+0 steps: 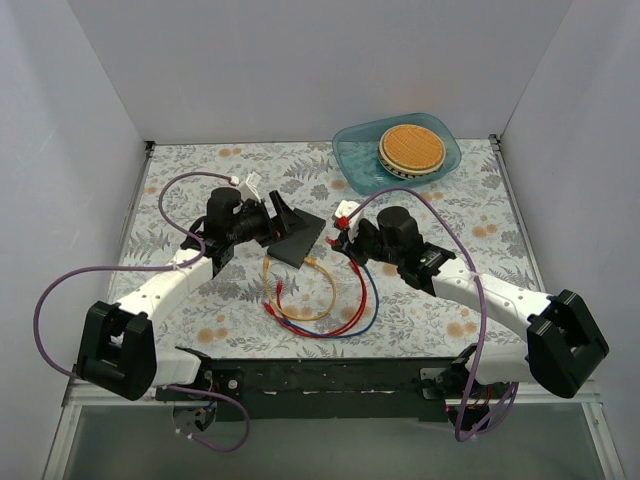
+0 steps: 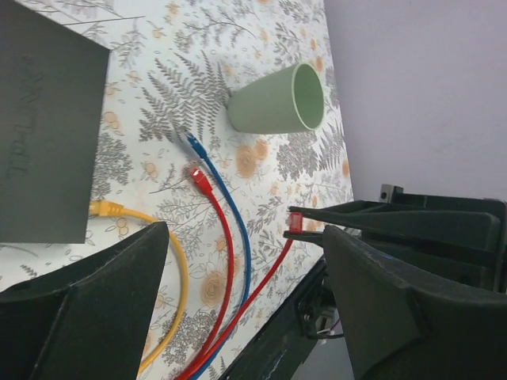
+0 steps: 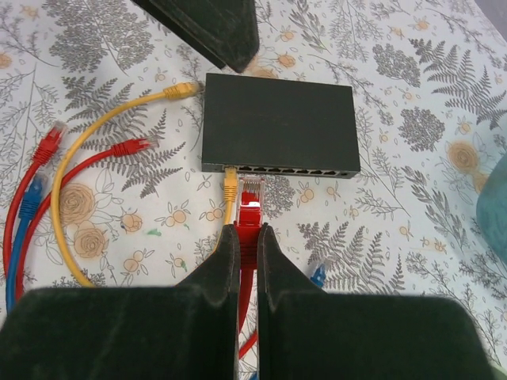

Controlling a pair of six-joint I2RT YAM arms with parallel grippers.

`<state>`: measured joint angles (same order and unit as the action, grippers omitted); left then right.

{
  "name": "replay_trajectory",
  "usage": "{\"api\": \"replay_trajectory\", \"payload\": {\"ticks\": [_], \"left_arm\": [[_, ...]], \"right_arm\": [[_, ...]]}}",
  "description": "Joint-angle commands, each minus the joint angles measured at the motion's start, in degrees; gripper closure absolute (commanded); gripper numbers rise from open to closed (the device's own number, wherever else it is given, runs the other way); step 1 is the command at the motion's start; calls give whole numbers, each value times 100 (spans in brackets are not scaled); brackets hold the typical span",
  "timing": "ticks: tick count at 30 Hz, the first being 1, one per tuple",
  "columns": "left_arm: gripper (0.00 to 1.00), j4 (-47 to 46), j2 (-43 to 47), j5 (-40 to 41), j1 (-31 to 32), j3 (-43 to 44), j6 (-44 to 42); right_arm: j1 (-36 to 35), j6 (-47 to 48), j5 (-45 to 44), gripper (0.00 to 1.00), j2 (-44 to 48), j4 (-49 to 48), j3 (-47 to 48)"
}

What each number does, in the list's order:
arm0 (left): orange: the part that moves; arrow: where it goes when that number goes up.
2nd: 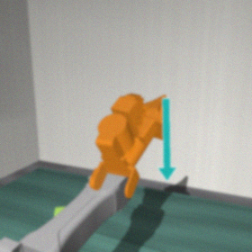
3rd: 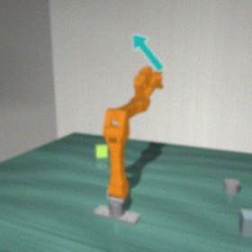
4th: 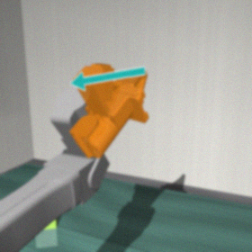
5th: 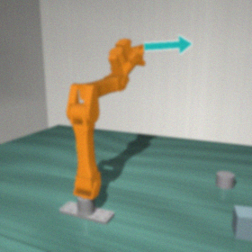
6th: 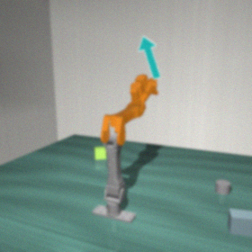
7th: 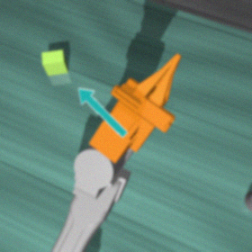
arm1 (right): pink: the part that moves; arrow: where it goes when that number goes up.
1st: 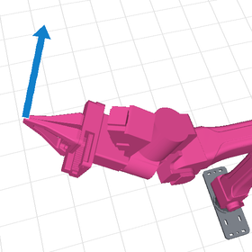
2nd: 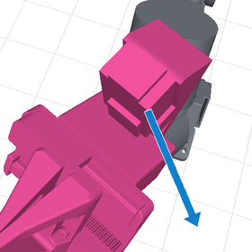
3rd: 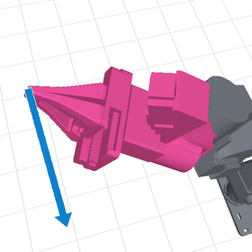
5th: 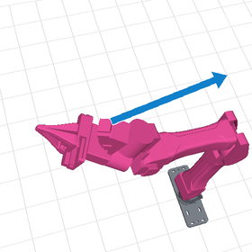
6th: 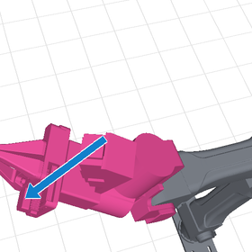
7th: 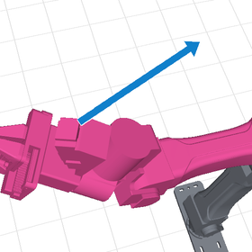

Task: Insert the plug into the switch port

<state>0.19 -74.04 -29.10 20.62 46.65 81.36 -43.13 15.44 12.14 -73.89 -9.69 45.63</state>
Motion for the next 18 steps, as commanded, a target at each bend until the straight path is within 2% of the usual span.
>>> {"api": "replay_trajectory", "payload": {"ticks": [1, 5, 7, 11, 18], "left_arm": [[25, -458, -40, -350, 231, 98, -33], [31, -537, -128, -333, 416, 177, -50], [39, -528, -172, -342, 460, 221, -68], [47, -528, -260, -359, 583, 283, -112], [56, -449, -427, -237, 759, 423, -173]], "right_arm": [[7, 108, 429, 99, 94, -314, 148], [7, 99, 482, 99, 67, -270, 183], [7, 82, 508, 99, 76, -270, 183], [7, 47, 561, 99, 94, -287, 192], [16, 3, 745, 99, 68, -235, 271]]}}
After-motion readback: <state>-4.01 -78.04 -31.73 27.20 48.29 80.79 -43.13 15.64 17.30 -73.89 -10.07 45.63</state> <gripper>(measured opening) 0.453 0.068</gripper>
